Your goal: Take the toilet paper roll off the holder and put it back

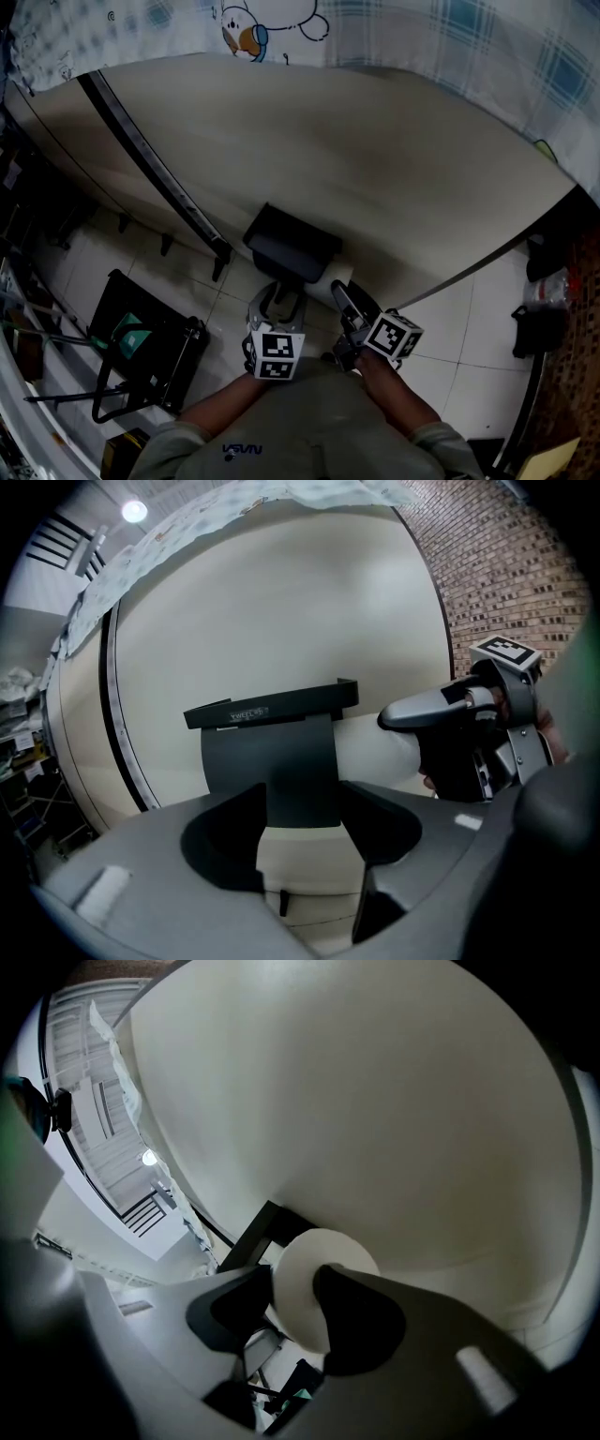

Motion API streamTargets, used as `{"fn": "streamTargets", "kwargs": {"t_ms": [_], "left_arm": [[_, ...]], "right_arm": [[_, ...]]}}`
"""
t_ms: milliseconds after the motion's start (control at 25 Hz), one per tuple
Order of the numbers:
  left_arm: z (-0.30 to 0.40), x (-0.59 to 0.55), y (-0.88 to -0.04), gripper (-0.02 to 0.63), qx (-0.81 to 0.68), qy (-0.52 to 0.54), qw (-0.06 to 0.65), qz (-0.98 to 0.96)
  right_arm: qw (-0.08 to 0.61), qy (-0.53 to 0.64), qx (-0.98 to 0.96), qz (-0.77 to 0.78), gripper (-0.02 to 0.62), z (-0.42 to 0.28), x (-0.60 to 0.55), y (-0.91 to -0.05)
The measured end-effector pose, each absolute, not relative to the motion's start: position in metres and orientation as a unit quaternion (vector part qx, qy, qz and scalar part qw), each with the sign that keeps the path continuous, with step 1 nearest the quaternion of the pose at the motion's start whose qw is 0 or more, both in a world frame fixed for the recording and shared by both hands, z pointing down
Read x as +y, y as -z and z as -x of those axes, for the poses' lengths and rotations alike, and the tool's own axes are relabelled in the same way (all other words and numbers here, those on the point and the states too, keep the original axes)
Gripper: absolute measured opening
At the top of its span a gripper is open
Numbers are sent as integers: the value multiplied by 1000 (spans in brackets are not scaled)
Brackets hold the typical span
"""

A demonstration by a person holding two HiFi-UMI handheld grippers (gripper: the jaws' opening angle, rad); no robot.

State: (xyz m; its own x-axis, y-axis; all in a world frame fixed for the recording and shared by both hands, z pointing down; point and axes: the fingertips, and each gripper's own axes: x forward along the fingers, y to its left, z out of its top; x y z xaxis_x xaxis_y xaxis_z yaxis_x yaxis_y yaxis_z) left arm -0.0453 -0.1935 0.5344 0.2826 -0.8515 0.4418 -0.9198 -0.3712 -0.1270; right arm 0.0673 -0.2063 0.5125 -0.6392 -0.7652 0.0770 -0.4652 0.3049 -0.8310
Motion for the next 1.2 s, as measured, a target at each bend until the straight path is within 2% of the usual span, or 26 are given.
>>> {"fn": "streamTargets", "kwargs": {"t_ms": [520, 960, 1120, 1200], "left_arm": [[45, -193, -537, 250, -547, -228, 76, -802], [45, -195, -537, 250, -551, -219, 84, -801], [44, -196, -538, 250, -552, -216, 85, -800], [44, -195, -538, 247, -553, -216, 85, -800]], "right_arm": [[180, 434, 803, 368, 163, -32, -220, -512], [182, 438, 817, 329, 164, -35, -202, -511], [189, 439, 816, 326, 116, -41, -196, -511], [185, 434, 819, 327, 72, -39, -196, -508]]}}
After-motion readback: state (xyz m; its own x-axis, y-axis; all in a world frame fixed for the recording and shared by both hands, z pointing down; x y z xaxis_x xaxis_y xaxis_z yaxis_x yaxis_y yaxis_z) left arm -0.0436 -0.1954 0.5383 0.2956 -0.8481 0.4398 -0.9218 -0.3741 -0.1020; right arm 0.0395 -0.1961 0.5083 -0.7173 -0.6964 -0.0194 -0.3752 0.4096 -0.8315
